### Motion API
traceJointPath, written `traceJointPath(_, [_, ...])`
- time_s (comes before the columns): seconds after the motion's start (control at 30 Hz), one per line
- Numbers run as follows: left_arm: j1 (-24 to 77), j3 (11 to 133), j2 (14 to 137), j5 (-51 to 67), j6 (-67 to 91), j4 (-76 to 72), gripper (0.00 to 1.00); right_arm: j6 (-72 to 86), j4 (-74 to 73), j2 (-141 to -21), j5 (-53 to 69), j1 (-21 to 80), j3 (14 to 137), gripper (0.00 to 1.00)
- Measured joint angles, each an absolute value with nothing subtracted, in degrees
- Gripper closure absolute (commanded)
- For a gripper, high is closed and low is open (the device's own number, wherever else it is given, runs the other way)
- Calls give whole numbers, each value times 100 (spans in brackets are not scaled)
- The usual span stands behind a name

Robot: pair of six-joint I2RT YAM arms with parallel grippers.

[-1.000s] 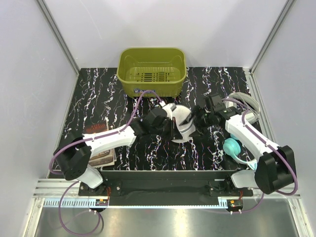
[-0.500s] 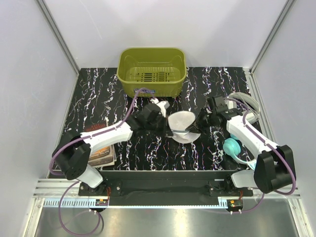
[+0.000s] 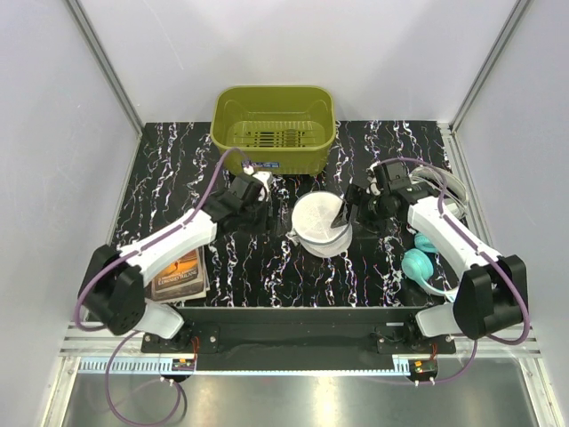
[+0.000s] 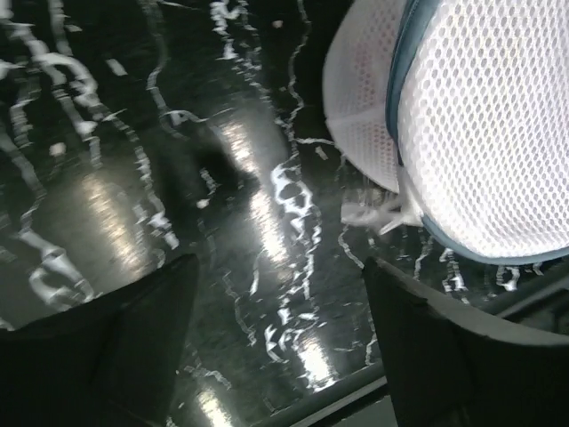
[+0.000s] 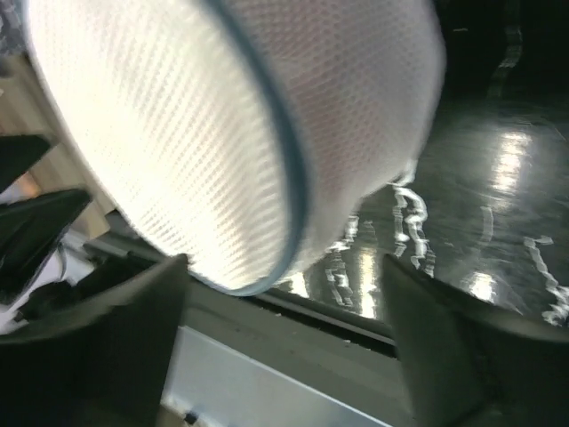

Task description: Place the bra in the laundry bag and zip it closed

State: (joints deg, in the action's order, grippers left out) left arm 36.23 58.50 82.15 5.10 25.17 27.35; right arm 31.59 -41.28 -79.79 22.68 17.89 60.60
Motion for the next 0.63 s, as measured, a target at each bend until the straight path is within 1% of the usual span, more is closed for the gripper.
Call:
traceJointPath(0.07, [3872, 5852, 7929, 8, 2571, 3028, 15, 3017, -4401, -7942, 1813, 1782, 6165, 0])
traceJointPath(0.17, [4508, 5848, 7463, -403, 2720, 3159, 14, 2939, -4665, -7771, 1487, 1785, 6147, 0])
traceJointPath(0.23, [4965, 5704, 7105, -467, 2902, 2873, 13, 2952, -4689, -7518, 1411, 1802, 6029, 0])
traceJointPath(0.3, [5334, 5190, 6549, -462, 3170, 2307, 12, 3033, -4578, -7076, 1415, 1841, 5734, 0])
traceJointPath(0.47, [5708, 2766, 4523, -462, 4007, 342, 9, 3468, -4112, -5242, 1514, 1914, 4401, 0])
traceJointPath(0.53, [5717, 1909, 3859, -462, 4278, -239, 7, 3693, -4007, -4515, 1549, 1916, 3822, 0])
traceJointPath(0.63, [5732, 956, 2950, -467, 4604, -749, 4, 4091, -3787, -3468, 1605, 1918, 2921, 0])
